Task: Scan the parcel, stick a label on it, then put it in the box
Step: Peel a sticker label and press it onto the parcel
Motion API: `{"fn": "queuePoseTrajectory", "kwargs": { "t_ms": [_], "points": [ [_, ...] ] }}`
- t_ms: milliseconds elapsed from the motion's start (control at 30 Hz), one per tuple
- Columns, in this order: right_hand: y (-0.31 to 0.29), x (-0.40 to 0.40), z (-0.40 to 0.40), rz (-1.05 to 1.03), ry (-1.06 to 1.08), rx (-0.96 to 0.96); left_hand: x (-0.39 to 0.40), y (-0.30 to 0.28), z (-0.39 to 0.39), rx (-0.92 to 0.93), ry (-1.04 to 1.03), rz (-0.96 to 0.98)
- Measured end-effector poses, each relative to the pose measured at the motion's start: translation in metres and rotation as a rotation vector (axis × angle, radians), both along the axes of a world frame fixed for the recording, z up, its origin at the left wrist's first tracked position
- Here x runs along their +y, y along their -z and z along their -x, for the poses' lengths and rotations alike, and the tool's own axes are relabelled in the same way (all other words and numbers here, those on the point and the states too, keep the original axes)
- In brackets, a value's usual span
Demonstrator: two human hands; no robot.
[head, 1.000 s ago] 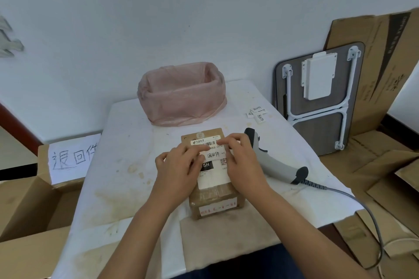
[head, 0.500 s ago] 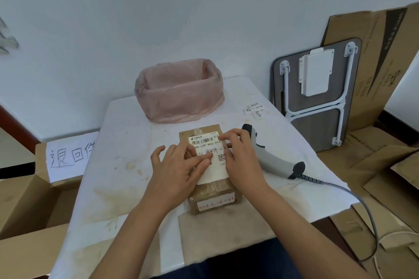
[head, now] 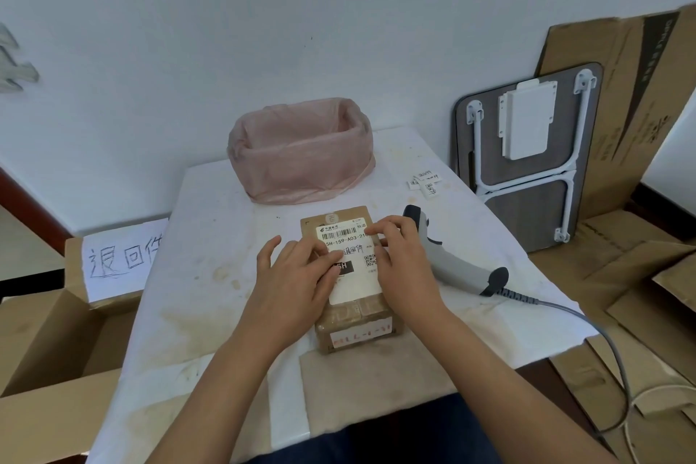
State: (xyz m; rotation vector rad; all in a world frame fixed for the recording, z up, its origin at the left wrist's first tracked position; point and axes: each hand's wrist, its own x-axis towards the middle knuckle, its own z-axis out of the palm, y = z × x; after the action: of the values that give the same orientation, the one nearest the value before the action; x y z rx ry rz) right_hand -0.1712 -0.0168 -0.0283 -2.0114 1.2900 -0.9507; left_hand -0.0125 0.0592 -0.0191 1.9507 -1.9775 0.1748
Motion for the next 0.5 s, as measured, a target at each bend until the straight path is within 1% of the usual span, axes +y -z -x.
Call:
{"fn": "queuePoseTrajectory", "kwargs": {
  "t_ms": [133,267,367,500],
  "points": [
    [0.001,-0.001,-0.001,0.001,-0.003,-0.015,-0.005,-0.003,-0.002,-0.08,-0.028,-0.025],
    [0.001,0.0,-0.001,0.004,0.008,0.0,-0.013,-0.005,-0.001,-0.117,-0.042,-0.051],
    [0.001,0.001,-0.001,0.011,0.012,-0.003,-0.013,-0.005,0.0,-0.119,-0.038,-0.027],
    [0.0,0.002,-0.001,0.012,0.008,-0.009,-0.007,-0.004,-0.003,-0.068,-0.012,-0.016]
  ]
}}
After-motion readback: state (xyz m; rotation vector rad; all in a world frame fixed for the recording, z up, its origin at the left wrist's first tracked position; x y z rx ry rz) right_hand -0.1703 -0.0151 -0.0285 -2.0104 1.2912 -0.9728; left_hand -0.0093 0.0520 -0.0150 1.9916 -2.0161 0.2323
